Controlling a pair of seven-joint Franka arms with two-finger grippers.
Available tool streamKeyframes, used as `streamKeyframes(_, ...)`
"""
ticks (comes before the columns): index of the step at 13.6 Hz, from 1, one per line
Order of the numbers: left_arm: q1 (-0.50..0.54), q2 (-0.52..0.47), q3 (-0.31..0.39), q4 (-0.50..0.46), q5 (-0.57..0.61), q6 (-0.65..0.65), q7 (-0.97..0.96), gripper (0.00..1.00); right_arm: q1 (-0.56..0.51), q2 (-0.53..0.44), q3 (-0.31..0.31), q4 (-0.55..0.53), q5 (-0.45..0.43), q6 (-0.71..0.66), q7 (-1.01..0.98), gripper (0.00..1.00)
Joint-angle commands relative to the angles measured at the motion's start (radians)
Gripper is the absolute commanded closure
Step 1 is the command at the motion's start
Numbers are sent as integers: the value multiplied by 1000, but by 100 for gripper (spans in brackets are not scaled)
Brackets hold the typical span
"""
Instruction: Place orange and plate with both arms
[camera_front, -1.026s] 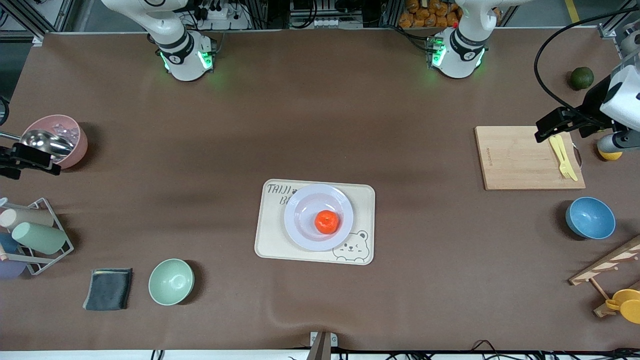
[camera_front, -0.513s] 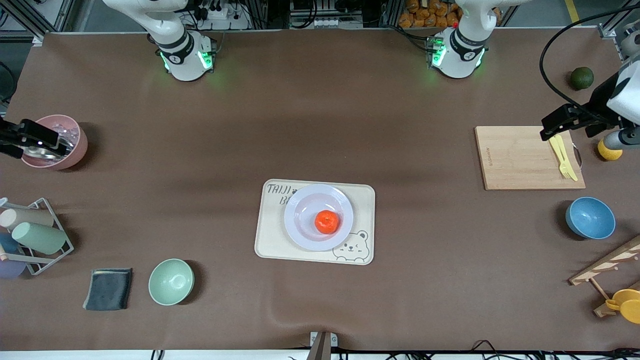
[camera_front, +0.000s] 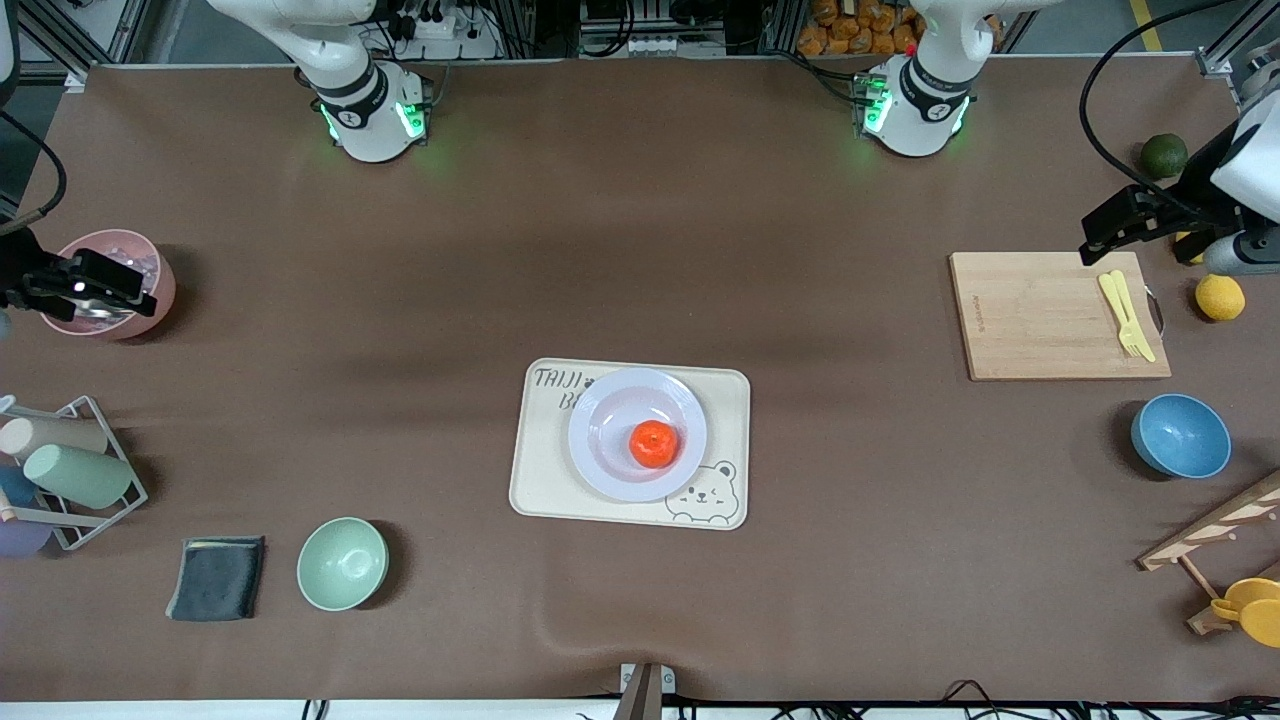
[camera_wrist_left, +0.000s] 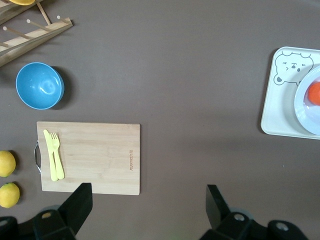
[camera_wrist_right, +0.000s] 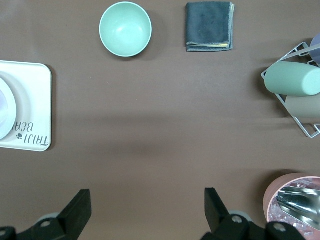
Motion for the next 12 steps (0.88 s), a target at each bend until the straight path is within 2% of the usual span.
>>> streamKeyframes(1, 10, -11, -6, 7, -2, -20, 22, 0, -36, -60, 39, -45, -22, 6, 22, 0)
streamKeyframes(2, 10, -8, -6, 8, 0, -20, 22, 0, -36, -58, 41, -37, -26, 5, 24, 0)
streamKeyframes(4, 5, 0, -4, 18, 0, -20, 8, 0, -24, -55, 44, -25, -106, 5, 25, 0)
streamKeyframes(5, 5, 0, -4, 24, 3, -20, 13, 0, -26, -57, 45, -23, -114, 3, 24, 0)
streamKeyframes(12, 11, 0, -1, 24, 3, -20, 19, 0, -24, -46, 45, 0, -94, -7, 27, 0)
